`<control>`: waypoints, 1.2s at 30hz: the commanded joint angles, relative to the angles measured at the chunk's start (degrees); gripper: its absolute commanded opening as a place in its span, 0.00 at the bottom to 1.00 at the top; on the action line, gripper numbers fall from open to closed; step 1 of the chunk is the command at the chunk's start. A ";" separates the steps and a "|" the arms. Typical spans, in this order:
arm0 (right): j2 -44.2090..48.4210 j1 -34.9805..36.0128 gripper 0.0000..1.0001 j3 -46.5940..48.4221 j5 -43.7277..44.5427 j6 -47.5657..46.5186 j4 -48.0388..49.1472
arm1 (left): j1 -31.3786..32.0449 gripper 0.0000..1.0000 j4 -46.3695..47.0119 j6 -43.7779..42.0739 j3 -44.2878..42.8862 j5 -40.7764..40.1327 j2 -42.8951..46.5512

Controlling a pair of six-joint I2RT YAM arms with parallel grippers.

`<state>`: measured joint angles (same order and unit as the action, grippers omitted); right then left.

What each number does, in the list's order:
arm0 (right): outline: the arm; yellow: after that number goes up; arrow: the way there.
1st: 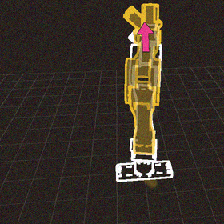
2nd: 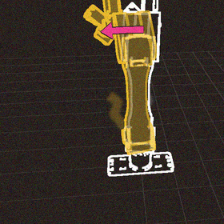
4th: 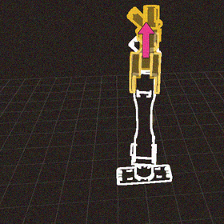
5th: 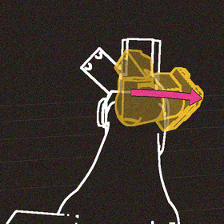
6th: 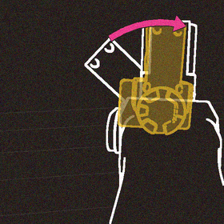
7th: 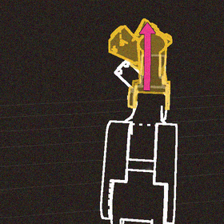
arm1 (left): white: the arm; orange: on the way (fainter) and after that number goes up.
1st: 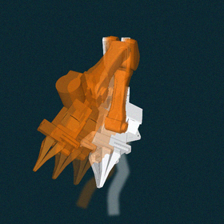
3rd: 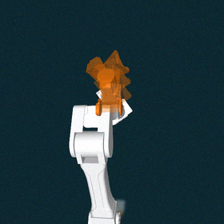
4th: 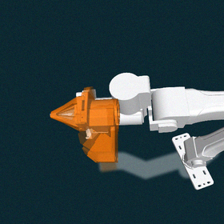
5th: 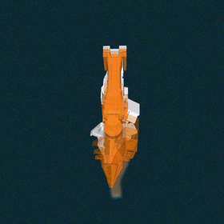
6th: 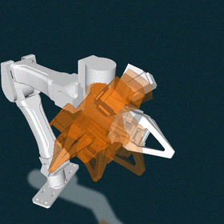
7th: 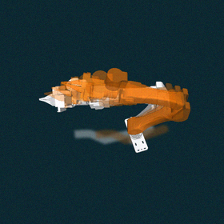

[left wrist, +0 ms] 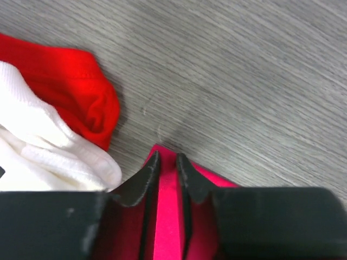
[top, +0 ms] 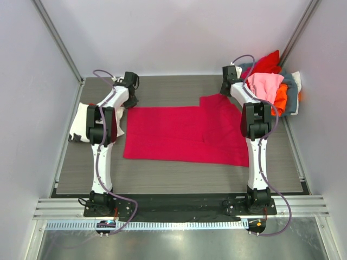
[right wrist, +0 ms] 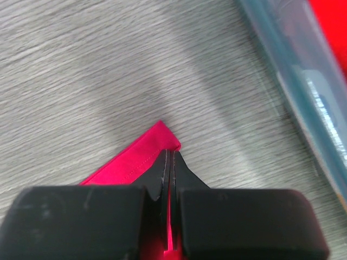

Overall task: Fold and stack the t-shirts
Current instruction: Fold the tshirt

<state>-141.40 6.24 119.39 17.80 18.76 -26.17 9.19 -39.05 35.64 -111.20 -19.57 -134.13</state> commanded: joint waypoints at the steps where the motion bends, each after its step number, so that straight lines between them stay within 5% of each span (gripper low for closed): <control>1: 5.34 -0.09 0.01 -0.83 -3.47 1.10 -0.02 | -0.23 0.17 -0.68 -0.30 -1.83 -1.61 -0.70; 5: 8.41 -0.09 0.01 -2.93 -5.23 1.54 0.51 | -0.23 0.00 -0.85 -0.57 -1.13 -2.40 -0.35; 21: 24.24 -0.09 0.01 -17.70 -8.57 2.15 4.29 | 0.30 0.00 7.23 -0.83 9.76 -3.54 9.84; 36: 43.04 -0.09 0.01 -35.97 -9.10 1.45 4.11 | 1.09 0.00 26.12 -3.38 32.44 -0.91 27.42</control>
<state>-105.06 6.24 85.14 8.82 20.64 -23.57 9.80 -19.66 34.22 -80.99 -20.29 -110.00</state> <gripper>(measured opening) 0.020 0.008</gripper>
